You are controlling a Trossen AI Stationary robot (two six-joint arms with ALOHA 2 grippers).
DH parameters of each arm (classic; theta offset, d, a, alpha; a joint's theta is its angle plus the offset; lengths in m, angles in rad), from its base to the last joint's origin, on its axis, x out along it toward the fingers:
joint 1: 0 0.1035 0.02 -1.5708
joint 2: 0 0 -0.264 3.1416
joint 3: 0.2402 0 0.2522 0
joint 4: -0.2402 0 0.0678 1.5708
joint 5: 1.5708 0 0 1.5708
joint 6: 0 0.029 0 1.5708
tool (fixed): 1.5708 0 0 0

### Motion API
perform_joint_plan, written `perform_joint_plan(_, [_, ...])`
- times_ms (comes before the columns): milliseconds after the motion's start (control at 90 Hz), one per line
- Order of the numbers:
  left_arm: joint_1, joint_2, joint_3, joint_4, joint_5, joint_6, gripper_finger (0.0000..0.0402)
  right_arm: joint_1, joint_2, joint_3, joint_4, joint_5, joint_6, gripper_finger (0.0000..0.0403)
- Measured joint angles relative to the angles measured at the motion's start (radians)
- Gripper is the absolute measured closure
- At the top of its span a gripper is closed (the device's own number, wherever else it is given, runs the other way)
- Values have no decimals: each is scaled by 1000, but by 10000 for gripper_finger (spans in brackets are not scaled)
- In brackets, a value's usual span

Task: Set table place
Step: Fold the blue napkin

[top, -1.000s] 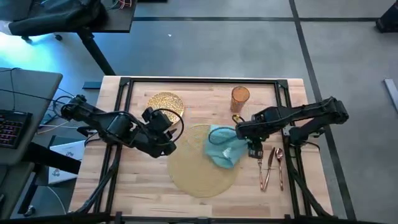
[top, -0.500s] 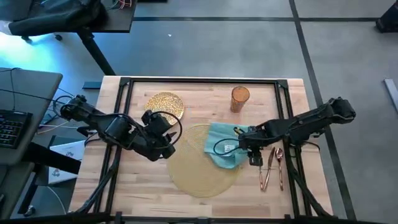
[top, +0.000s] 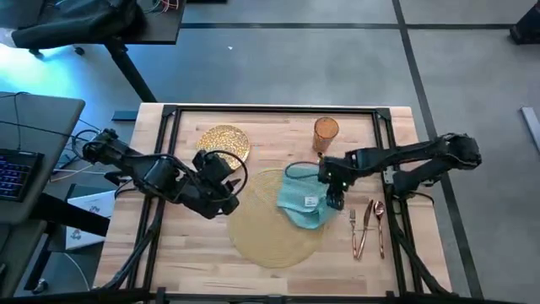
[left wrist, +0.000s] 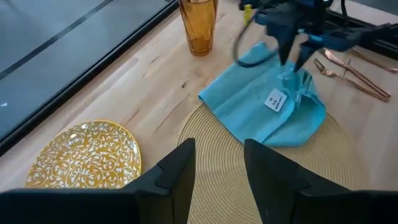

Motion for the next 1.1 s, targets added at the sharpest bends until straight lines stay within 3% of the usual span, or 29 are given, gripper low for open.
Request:
perform_joint_plan(144, [7,12,0,5,12,-1,281,-12,10,-63,96,-57,-24,267])
perform_joint_plan(356, [13,23,0,39,24,2,281,54,24,-107,238,-53,-23,278])
perform_joint_plan(456, [13,28,0,43,24,2,281,87,30,-112,273,-21,-2,314])
perform_joint_plan(556, [13,28,0,45,24,3,281,111,32,-110,287,-6,22,380])
perform_joint_plan(656, [13,28,0,46,24,3,281,124,31,-91,258,-21,64,396])
perform_joint_plan(889, [13,27,0,60,17,5,281,145,-31,158,138,-20,95,403])
perform_joint_plan(1100, [18,34,0,228,-10,158,281,152,5,489,22,115,105,403])
